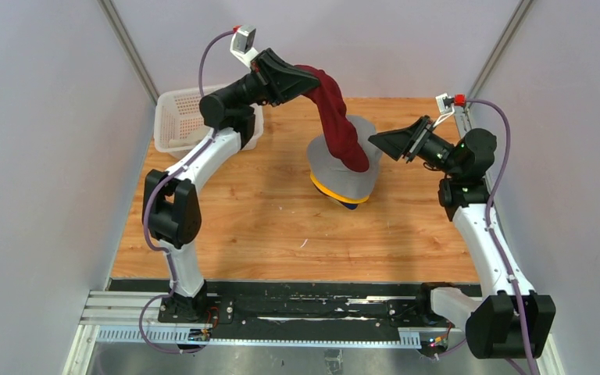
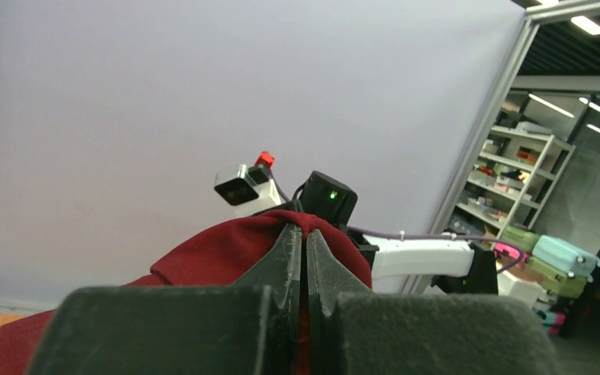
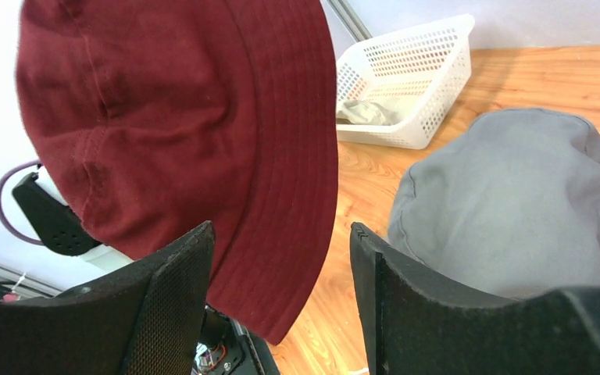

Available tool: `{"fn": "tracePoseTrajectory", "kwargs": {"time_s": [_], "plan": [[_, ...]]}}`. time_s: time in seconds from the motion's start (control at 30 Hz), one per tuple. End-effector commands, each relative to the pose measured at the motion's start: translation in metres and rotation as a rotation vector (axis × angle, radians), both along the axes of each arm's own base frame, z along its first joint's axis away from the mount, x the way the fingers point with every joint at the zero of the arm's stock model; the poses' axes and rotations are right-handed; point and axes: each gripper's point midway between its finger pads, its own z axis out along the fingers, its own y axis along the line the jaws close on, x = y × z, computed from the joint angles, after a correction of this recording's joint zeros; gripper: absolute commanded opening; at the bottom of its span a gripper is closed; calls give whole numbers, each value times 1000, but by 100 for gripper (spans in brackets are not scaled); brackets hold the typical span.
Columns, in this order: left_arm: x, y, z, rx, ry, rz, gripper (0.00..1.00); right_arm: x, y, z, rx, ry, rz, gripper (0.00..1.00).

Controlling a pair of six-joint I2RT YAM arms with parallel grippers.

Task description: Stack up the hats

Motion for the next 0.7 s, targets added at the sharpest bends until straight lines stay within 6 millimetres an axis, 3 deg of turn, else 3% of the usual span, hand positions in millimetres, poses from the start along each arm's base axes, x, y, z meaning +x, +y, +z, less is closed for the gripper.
{"fn": "tracePoseTrajectory", "kwargs": {"time_s": [0.0, 0.17, 0.37, 0.67], "plan": [[5, -4, 21, -76, 42, 26, 0, 9, -5, -11, -33, 32, -40, 63], [26, -12, 16, -88, 173, 93, 0, 15, -20, -19, -49, 43, -132, 62], [66, -15, -2, -63, 377, 332, 0, 14, -42, -22, -128, 36, -267, 62], [82, 2, -19, -100, 603, 636, 0, 15, -54, -22, -104, 49, -298, 62]]}}
